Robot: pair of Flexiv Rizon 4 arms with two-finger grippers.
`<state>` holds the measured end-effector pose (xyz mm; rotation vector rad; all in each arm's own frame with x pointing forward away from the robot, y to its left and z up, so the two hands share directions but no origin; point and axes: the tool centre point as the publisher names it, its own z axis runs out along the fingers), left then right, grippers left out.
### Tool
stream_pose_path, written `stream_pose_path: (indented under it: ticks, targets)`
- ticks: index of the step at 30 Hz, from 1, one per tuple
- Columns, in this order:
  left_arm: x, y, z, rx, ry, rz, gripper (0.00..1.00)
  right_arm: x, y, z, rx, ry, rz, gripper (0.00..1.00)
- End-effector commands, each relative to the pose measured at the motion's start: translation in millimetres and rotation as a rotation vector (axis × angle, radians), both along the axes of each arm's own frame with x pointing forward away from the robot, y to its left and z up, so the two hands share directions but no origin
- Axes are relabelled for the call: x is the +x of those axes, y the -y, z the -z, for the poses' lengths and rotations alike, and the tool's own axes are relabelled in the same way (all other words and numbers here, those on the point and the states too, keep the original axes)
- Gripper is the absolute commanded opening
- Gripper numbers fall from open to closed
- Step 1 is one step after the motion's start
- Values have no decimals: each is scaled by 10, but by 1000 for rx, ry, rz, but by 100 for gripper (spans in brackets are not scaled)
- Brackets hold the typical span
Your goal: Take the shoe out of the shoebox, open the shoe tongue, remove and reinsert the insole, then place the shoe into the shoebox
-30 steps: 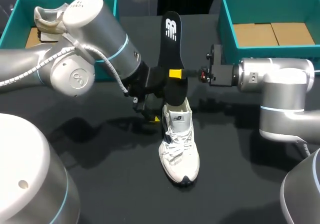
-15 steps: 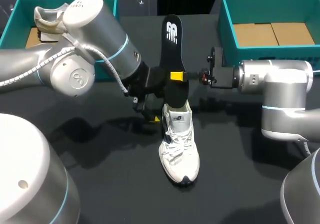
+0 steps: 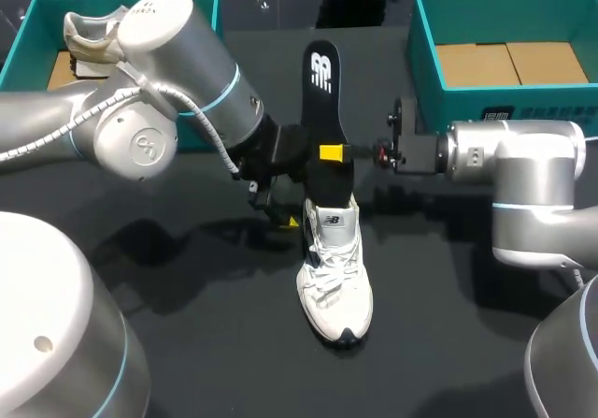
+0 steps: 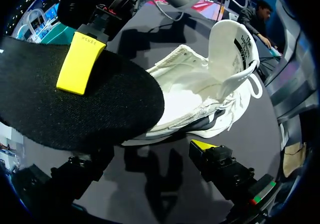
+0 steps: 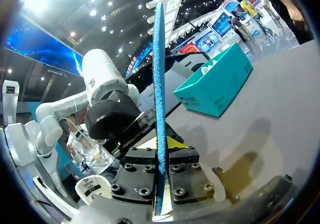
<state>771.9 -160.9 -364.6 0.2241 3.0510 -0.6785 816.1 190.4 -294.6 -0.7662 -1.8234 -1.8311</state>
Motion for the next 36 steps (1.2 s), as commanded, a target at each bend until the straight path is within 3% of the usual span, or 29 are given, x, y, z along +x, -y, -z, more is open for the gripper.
stream_pose_path:
  ticks: [1,36]
  targets:
    - [-8,-8,-1,0,1,0,100,-52,1,23,0,-7,5,0]
    - [-8,-8,-1,0,1,0,100,-299,-56,279,-5,-95,-53,0]
